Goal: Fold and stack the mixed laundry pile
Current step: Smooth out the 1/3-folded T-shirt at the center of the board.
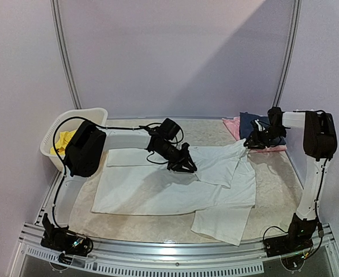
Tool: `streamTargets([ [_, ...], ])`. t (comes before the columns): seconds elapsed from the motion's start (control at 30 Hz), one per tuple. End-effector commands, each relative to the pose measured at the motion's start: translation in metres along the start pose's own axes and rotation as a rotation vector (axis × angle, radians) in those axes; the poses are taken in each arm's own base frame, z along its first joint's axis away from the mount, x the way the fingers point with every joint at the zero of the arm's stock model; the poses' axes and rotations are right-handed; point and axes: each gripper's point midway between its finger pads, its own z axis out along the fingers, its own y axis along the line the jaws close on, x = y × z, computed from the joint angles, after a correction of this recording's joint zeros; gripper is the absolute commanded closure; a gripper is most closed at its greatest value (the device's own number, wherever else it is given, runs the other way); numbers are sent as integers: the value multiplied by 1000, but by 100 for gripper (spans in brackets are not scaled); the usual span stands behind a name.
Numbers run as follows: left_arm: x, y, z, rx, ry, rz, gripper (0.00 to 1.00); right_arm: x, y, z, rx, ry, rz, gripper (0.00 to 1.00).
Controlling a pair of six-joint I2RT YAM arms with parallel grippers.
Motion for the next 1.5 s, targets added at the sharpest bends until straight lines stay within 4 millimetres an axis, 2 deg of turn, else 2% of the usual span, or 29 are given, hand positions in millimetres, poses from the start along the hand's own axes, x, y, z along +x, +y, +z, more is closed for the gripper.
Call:
streamTargets([
  [0.0, 11, 16, -15, -119, 17, 28, 78, 2, 24, -45, 21, -47, -87, 64],
  [0.1, 25, 21, -39, -215, 51, 71, 75, 20, 35, -55, 18, -21, -137, 62],
  [0.17, 27, 25, -59, -292, 40, 125, 73, 42, 44, -52, 22, 41, -210, 62],
  [0.3, 7, 26, -99, -401, -74, 222, 71, 94, 85, -30, -37, 186, -496, 63],
  [0.4, -9, 17, -112, -392, -147, 254, 70, 133, 106, -12, -53, 293, -700, 64],
  [0.5, -23, 22, -120, -428, -207, 263, 69, 160, 118, 1, -18, 360, -866, 63],
  [0.67, -46, 66, -147, -534, -269, 173, 69, 170, 123, 11, 93, 386, -1026, 60],
  [0.87, -49, 120, -186, -744, -259, 145, 69, 175, 115, 13, 157, 416, -1073, 58],
  [1.07, -43, 156, -194, -759, -226, 69, 69, 193, 116, 18, 137, 465, -1110, 57],
  [1.23, -41, 176, -197, -781, -212, 35, 69, 197, 113, 24, 163, 483, -1137, 58],
  [1.47, -35, 198, -202, -803, -194, -1, 69, 198, 109, 31, 202, 501, -1162, 67],
])
